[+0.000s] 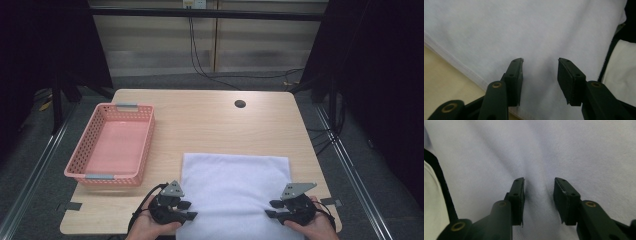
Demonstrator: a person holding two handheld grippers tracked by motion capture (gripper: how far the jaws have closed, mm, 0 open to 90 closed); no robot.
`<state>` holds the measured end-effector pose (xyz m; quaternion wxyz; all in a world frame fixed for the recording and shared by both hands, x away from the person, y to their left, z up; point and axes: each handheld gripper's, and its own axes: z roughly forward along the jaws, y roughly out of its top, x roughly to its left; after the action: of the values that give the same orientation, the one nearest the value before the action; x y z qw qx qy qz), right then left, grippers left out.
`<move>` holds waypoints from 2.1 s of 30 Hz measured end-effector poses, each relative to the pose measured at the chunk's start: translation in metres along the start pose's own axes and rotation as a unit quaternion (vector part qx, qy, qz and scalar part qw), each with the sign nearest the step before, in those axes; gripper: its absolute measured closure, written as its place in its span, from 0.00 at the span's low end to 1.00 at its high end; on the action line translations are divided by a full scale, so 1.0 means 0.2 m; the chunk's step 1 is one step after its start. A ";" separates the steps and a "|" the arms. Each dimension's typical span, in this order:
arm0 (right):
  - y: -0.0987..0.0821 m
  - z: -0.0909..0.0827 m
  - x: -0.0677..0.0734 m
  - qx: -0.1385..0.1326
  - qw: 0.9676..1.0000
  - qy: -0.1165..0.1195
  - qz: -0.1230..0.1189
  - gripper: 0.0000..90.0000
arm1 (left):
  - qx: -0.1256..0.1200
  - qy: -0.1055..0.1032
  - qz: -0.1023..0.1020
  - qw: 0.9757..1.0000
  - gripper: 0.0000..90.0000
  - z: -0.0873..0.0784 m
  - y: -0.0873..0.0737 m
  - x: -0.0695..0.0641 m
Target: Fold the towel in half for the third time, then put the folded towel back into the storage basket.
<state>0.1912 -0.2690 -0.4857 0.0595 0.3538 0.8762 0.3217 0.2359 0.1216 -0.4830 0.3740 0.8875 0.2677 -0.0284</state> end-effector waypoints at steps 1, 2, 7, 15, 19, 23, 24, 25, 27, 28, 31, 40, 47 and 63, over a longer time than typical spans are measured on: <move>0.01 0.00 -0.01 -0.007 1.000 -0.007 0.005 0.63 | -0.010 0.005 0.000 1.000 0.60 0.00 0.02 0.02; 0.02 -0.01 -0.03 -0.020 1.000 -0.015 0.011 0.63 | -0.019 0.011 -0.002 1.000 0.59 -0.01 0.04 0.04; 0.07 -0.05 -0.14 -0.052 0.998 -0.040 0.020 0.65 | -0.056 0.045 -0.023 0.997 0.58 0.00 0.14 0.18; 0.13 -0.12 -0.31 -0.100 0.991 -0.075 0.055 0.67 | -0.074 0.069 -0.042 0.994 0.59 0.00 0.22 0.31; 0.16 -0.10 -0.37 -0.095 0.991 -0.080 0.054 0.66 | -0.083 0.078 -0.044 0.992 0.58 0.01 0.27 0.38; 0.20 -0.10 -0.44 -0.098 0.989 -0.090 0.063 0.66 | -0.092 0.073 -0.077 0.990 0.56 0.03 0.30 0.45; 0.22 -0.10 -0.46 -0.102 0.988 -0.090 0.067 0.66 | -0.093 0.083 -0.075 0.989 0.56 0.04 0.32 0.45; 0.23 -0.10 -0.48 -0.104 0.988 -0.094 0.067 0.66 | -0.093 0.083 -0.070 0.990 0.56 0.04 0.33 0.45; 0.25 -0.08 -0.52 -0.104 0.988 -0.096 0.068 0.65 | -0.096 0.076 -0.061 0.991 0.56 0.06 0.35 0.46; 0.26 -0.07 -0.54 -0.104 0.988 -0.098 0.066 0.65 | -0.086 0.084 -0.056 0.991 0.56 0.07 0.36 0.47; 0.27 -0.04 -0.58 -0.092 0.988 -0.109 0.062 0.69 | -0.088 0.092 -0.060 0.990 0.55 0.09 0.38 0.50; 0.24 0.04 -0.73 -0.074 0.989 -0.097 0.083 0.57 | -0.051 0.113 -0.068 0.990 0.50 0.18 0.38 0.61; 0.23 0.12 -0.74 -0.039 0.990 -0.107 0.082 0.47 | -0.036 0.117 -0.076 0.990 0.40 0.21 0.35 0.63; 0.21 0.13 -0.75 -0.045 0.991 -0.091 0.085 0.53 | -0.032 0.067 -0.060 0.995 0.76 0.17 0.30 0.61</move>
<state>0.3356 -0.3324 -0.4994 0.1266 0.4521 0.8184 0.3313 0.3755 0.1185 -0.4993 0.3814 0.8573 0.3454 0.0176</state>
